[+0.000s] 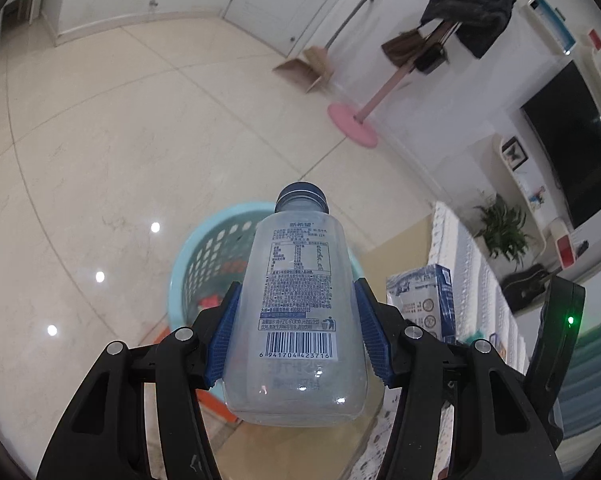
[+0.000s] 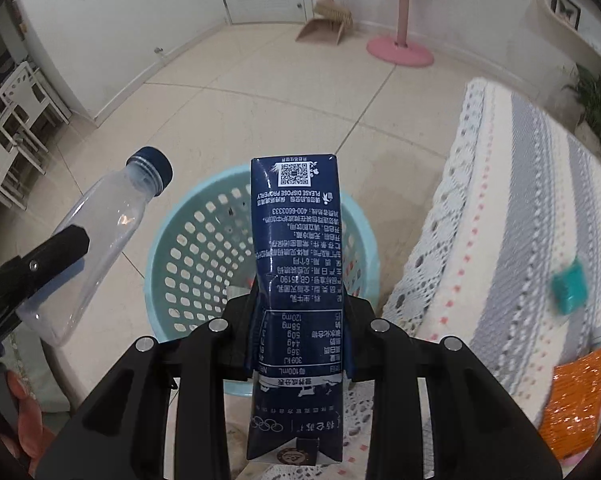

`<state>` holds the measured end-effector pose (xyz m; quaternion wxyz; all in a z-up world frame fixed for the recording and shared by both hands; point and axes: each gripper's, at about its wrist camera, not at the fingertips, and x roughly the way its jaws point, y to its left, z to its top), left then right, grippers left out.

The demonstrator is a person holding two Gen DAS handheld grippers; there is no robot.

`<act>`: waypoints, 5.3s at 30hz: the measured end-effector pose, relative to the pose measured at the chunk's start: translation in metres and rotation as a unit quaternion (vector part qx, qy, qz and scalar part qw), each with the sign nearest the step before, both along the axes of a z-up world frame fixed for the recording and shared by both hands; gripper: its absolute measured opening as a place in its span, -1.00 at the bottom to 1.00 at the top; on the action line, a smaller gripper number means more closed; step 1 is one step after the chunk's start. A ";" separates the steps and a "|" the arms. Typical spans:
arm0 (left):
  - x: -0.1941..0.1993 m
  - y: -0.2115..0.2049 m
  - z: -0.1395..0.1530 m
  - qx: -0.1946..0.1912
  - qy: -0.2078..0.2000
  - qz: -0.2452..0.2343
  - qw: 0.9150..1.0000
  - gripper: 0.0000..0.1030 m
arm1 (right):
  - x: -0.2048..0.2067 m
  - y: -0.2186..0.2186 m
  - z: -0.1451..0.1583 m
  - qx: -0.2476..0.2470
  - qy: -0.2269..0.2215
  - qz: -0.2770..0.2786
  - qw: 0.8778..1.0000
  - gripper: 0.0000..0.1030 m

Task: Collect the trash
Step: 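Carry the bottle and carton over the blue basket and release them, then move both tools back over the table toward the orange snack bag, then grasp the orange snack bag with the left tool while the right tool grasps the pink drink bottle, then carry the snack bag and pink bottle over the blue basket and open both tools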

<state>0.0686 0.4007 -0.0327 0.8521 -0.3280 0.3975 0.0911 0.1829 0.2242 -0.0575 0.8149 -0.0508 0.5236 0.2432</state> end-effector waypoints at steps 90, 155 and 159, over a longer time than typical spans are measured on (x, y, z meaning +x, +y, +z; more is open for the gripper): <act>0.053 -0.378 -0.025 0.020 -0.037 -0.381 0.924 -0.57 | -0.050 -0.401 0.026 0.017 -0.082 -0.180 0.980 0.14; 0.018 -0.160 0.015 0.037 -0.082 -0.189 0.978 -0.94 | -0.045 -0.257 0.034 0.175 0.020 -0.095 0.980 -0.10; 0.005 -0.119 0.028 0.058 -0.081 -0.142 0.985 -0.94 | -0.044 -0.226 0.054 0.185 0.011 -0.077 0.980 -0.10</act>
